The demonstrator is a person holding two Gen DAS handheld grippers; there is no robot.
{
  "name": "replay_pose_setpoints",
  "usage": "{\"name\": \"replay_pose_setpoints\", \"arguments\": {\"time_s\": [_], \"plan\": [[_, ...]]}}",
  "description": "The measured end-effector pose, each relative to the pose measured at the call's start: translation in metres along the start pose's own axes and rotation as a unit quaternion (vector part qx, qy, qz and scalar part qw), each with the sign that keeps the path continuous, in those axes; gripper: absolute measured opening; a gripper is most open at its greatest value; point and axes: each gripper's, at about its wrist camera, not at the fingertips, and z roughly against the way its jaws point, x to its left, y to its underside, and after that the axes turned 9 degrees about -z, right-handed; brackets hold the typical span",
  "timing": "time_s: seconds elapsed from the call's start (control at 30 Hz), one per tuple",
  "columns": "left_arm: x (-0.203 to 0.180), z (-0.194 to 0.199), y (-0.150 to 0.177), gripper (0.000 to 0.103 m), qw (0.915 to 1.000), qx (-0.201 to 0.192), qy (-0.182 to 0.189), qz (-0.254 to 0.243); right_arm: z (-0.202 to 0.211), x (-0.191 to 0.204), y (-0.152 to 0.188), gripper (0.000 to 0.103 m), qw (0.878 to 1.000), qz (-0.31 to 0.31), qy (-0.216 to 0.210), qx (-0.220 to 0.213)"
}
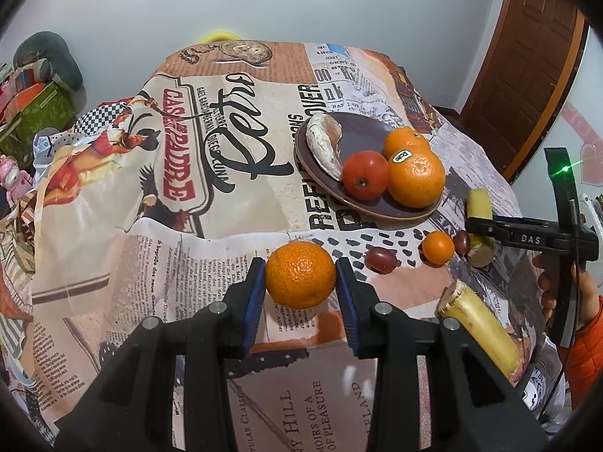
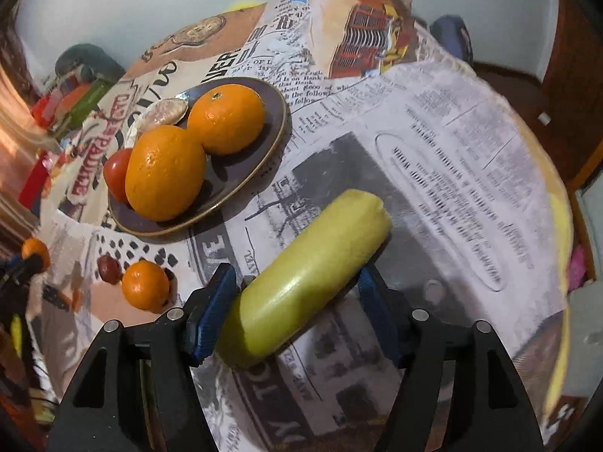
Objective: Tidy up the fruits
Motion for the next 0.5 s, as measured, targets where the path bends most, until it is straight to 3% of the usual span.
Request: {"name": "replay_pose_setpoints", "arguments": {"time_s": [0.2, 0.5], "plan": [[-0.002, -0.001, -0.002, 0.037, 1.0000, -0.001, 0.004, -0.002, 0.011, -0.003, 0.001, 0.038, 1.000, -0.014, -0.019, -0.019], [-0.008, 0.001, -0.013, 0.037, 0.9999, -0.013, 0.007, -0.006, 0.026, -0.003, 0.000, 0.033, 0.999, -0.001, -0.010, -0.048]]}}
